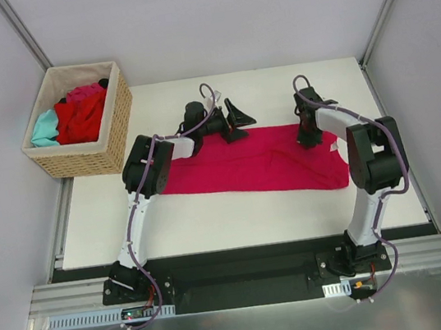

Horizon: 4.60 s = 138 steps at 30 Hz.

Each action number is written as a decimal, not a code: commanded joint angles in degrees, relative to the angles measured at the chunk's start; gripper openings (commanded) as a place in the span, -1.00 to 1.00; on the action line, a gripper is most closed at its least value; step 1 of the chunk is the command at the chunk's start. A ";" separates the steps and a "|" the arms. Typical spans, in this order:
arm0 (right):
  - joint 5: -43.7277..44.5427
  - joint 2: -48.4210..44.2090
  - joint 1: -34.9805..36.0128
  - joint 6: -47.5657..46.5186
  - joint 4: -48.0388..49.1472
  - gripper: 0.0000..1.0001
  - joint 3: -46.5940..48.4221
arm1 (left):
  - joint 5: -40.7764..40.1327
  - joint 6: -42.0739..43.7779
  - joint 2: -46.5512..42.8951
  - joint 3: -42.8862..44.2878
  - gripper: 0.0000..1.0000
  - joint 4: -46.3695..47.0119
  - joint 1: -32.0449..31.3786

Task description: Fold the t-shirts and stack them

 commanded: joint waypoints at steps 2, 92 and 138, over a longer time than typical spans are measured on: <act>-0.66 2.38 1.40 -0.76 0.24 -0.99 4.45 | 1.63 1.09 -0.87 -0.61 0.98 3.07 -0.02; -3.83 3.62 9.40 1.18 -1.34 -0.44 7.36 | -2.42 12.86 -19.68 -5.79 0.98 -13.63 1.57; 7.77 -17.21 25.75 3.73 -6.08 0.83 -8.73 | -4.53 13.04 -27.15 -14.93 0.98 -13.89 1.31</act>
